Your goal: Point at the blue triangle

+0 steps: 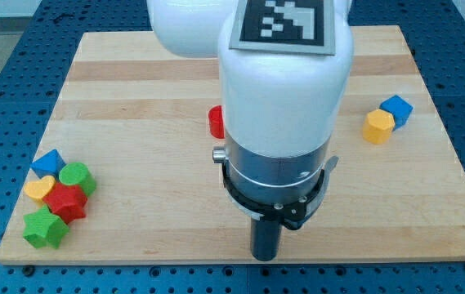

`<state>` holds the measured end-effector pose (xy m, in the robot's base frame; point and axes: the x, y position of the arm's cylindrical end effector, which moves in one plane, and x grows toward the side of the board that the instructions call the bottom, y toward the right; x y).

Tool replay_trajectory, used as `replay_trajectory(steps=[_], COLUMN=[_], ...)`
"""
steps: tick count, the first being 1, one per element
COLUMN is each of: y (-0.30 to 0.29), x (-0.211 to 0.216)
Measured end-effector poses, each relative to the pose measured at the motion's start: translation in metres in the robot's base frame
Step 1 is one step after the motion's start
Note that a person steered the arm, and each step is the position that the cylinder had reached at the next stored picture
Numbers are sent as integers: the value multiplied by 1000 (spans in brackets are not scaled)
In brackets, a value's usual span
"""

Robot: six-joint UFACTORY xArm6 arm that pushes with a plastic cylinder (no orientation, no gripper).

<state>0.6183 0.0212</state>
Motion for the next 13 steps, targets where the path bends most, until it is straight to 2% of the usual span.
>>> replay_trajectory(steps=[1,4,7,8,10,11,12,13], y=[-17,-138,-201,-180,-161,-217,-297,-326], x=[0,0,1,-25,-129,-156,-173,-176])
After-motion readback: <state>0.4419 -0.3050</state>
